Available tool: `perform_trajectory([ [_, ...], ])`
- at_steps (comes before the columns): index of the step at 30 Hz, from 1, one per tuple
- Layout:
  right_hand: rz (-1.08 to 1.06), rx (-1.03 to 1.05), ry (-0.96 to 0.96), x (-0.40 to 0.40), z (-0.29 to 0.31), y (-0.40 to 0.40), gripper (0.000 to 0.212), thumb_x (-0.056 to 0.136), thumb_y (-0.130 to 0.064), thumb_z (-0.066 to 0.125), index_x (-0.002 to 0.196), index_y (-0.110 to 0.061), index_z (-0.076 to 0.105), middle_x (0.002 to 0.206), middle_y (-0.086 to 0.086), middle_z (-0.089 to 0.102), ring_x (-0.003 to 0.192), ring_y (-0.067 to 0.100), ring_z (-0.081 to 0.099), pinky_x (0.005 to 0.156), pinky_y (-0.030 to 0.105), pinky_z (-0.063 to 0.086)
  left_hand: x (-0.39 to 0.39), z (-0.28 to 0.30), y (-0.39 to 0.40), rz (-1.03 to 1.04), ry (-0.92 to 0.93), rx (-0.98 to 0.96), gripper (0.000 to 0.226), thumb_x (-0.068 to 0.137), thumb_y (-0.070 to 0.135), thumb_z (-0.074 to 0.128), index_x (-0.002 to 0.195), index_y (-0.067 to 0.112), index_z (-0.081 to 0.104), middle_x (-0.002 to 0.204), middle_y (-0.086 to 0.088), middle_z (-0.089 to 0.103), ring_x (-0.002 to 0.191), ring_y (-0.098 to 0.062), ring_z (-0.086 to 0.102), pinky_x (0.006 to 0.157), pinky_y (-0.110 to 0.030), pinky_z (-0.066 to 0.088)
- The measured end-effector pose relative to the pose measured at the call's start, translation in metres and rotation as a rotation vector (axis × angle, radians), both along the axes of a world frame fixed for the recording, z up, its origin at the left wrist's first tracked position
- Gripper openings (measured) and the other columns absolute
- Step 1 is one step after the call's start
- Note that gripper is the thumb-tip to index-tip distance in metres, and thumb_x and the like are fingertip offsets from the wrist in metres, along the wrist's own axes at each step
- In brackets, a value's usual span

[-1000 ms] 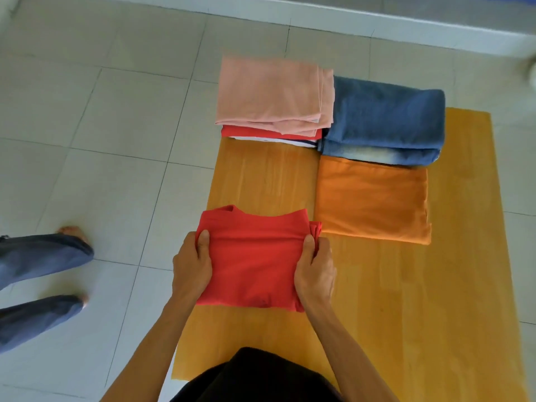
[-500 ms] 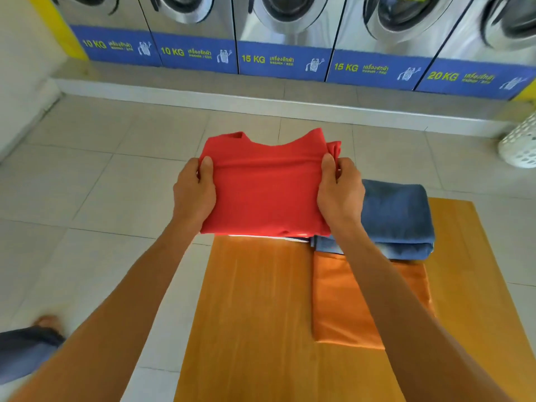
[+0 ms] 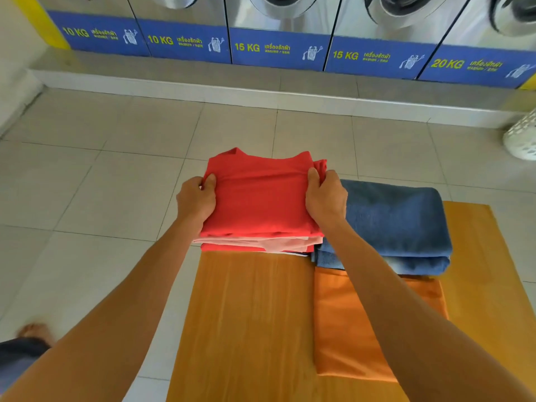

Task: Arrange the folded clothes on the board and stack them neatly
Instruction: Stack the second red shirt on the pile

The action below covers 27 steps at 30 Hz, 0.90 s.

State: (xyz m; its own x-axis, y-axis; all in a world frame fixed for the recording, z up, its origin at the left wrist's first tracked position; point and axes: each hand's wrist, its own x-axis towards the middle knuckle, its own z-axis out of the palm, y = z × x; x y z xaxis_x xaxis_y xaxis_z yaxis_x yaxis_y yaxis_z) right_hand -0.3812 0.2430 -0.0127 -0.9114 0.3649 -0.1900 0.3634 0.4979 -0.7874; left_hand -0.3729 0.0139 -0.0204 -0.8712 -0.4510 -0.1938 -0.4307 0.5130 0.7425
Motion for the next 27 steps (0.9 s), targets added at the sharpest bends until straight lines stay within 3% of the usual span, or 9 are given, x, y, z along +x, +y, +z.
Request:
perform_trajectory([
  [3,-0.004,0.012,0.037,0.000,-0.003,0.003,0.037,0.103,-0.046,0.041,0.102,-0.011,0.051,0.079,-0.005,0.053,0.068,0.011,0.053,0.055,0.030,0.038,0.000,0.004,0.000,0.006,0.047,-0.050,0.038,0.102,0.039,0.043,0.091,0.006,0.060,0.087,-0.005,0.057,0.080,-0.020,0.050,0.061,-0.024,0.030],
  [6,-0.025,-0.005,0.007,0.007,-0.010,0.003,0.039,0.101,-0.048,0.044,0.106,-0.011,0.053,0.079,-0.006,0.053,0.076,0.019,0.057,0.065,0.034,0.043,0.004,0.001,0.003,-0.029,-0.010,-0.088,0.042,0.102,0.040,0.042,0.103,0.003,0.063,0.090,-0.006,0.057,0.082,-0.022,0.052,0.068,-0.028,0.035],
  [11,-0.067,-0.032,0.030,0.016,0.003,0.016,0.031,0.098,-0.041,0.055,0.111,-0.014,0.056,0.094,-0.004,0.061,0.087,0.017,0.059,0.070,0.034,0.046,0.009,0.016,0.006,-0.006,-0.085,-0.053,0.041,0.099,0.032,0.047,0.132,0.010,0.053,0.129,-0.011,0.059,0.112,-0.029,0.056,0.083,-0.034,0.041],
  [14,-0.123,-0.004,0.049,0.043,0.005,0.041,0.020,0.096,-0.033,0.058,0.108,-0.018,0.058,0.098,-0.003,0.066,0.090,0.018,0.064,0.071,0.034,0.052,0.030,0.032,0.008,0.051,-0.035,-0.012,0.046,0.095,0.028,0.052,0.137,0.014,0.047,0.135,-0.008,0.058,0.119,-0.029,0.055,0.090,-0.038,0.044],
  [21,-0.270,0.104,-0.059,0.143,-0.005,0.118,0.018,0.093,-0.024,0.058,0.110,-0.017,0.062,0.099,-0.004,0.066,0.091,0.017,0.061,0.072,0.029,0.043,0.128,0.052,0.046,0.267,0.287,0.151,0.030,0.086,0.013,0.052,0.114,0.017,0.060,0.114,0.004,0.063,0.102,-0.012,0.060,0.074,-0.013,0.044],
  [23,-0.316,0.132,-0.095,0.166,-0.011,0.139,0.015,0.091,-0.023,0.057,0.104,-0.017,0.063,0.095,-0.003,0.068,0.090,0.021,0.063,0.071,0.030,0.043,0.153,0.049,0.070,0.230,0.256,0.226,0.021,0.089,0.015,0.052,0.107,0.020,0.061,0.104,0.010,0.062,0.094,-0.007,0.058,0.073,-0.015,0.044],
  [27,-0.333,0.141,-0.151,0.195,-0.018,0.159,0.008,0.090,-0.021,0.053,0.095,-0.024,0.057,0.089,-0.005,0.063,0.085,0.020,0.058,0.067,0.030,0.039,0.177,0.025,0.118,0.037,0.056,0.313,0.018,0.095,0.022,0.055,0.111,0.022,0.062,0.099,0.016,0.060,0.087,0.004,0.055,0.067,-0.016,0.041],
])
